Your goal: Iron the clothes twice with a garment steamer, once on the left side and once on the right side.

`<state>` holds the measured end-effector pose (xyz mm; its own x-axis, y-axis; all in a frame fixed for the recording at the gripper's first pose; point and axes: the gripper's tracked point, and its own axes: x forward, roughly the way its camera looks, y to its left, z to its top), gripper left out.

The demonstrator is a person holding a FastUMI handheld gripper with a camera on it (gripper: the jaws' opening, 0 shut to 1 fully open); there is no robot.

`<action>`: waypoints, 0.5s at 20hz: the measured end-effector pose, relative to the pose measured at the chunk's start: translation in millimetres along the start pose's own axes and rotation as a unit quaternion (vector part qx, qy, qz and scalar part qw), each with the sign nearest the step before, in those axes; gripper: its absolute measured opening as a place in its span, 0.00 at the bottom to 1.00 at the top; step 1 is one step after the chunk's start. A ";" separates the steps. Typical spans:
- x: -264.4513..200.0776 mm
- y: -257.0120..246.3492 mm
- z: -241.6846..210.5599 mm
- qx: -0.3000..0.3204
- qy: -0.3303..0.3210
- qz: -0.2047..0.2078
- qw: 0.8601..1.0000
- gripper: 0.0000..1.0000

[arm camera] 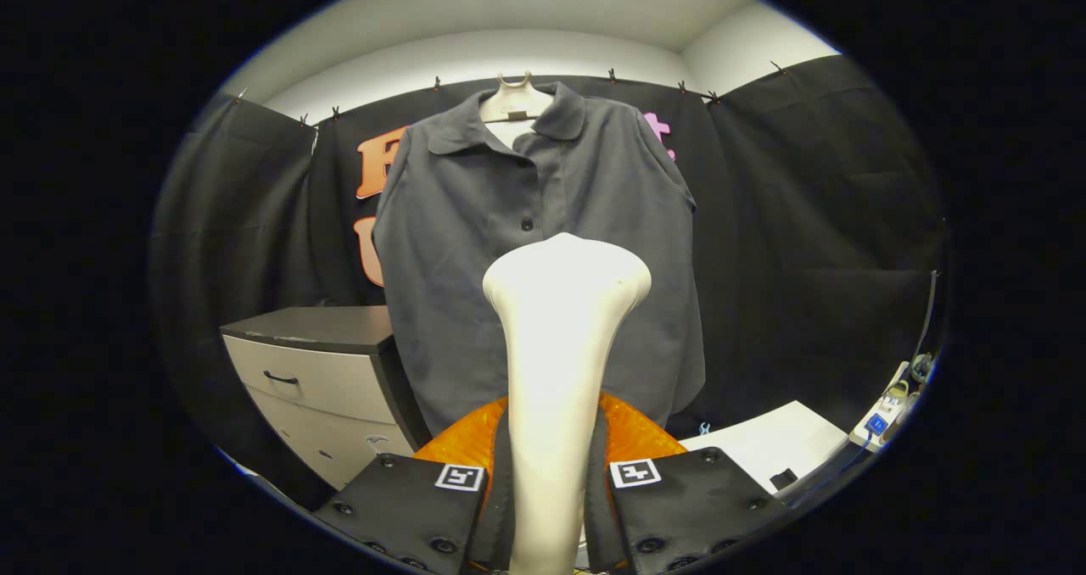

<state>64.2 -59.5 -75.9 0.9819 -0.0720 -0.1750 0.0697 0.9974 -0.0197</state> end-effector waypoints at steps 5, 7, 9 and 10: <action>-40.8 25.7 43.2 -0.003 -0.032 0.017 0.999 0.40; -58.0 30.9 59.0 -0.002 -0.045 0.021 0.999 0.40; -71.0 32.4 72.4 -0.006 -0.059 0.020 0.998 0.40; -75.6 32.4 78.6 -0.009 -0.064 0.020 0.998 0.40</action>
<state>6.1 -21.1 14.1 0.9984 -0.0302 -0.0488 0.0286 0.9991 -0.0326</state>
